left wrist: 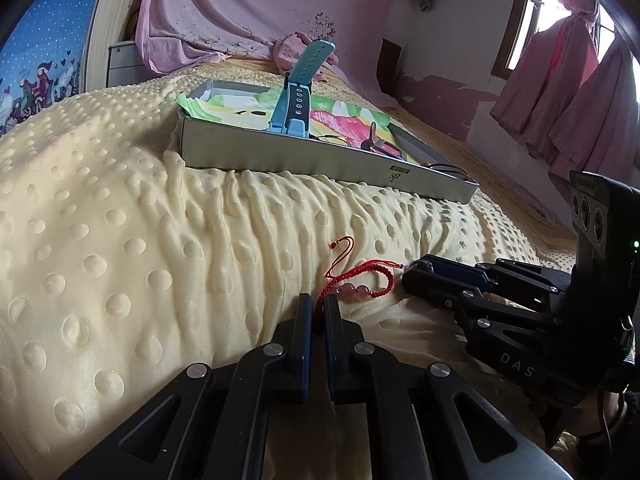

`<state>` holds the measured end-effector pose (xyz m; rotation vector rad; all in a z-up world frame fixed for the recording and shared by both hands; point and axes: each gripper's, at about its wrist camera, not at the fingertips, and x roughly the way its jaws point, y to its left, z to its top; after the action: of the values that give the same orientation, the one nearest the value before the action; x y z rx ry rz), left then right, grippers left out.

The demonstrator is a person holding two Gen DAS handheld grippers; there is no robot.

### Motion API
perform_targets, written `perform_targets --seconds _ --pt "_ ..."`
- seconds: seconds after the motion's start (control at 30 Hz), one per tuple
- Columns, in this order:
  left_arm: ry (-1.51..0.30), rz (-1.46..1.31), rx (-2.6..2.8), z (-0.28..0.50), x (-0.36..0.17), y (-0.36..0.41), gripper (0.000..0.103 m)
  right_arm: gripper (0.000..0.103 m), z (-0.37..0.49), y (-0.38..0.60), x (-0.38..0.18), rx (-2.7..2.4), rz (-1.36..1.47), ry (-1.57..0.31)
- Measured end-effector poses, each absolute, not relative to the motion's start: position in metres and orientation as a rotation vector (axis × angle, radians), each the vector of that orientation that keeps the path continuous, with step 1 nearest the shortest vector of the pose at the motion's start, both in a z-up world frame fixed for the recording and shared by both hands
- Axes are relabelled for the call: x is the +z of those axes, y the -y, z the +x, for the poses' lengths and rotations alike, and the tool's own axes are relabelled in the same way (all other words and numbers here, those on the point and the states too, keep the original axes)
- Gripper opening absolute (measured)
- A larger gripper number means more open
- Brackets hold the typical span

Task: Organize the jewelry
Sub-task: 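Carry the red cord and silver ring into the tray and open both tools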

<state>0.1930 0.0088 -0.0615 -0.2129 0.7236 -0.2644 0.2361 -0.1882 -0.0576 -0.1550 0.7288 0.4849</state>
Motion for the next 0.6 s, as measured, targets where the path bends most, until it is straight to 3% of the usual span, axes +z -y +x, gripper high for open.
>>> perform_targets --seconds 0.6 --pt "-0.568 -0.22 -0.275 0.171 -0.044 -0.012 0.005 0.017 0.23 0.209 -0.043 0.426 -0.062 -0.623"
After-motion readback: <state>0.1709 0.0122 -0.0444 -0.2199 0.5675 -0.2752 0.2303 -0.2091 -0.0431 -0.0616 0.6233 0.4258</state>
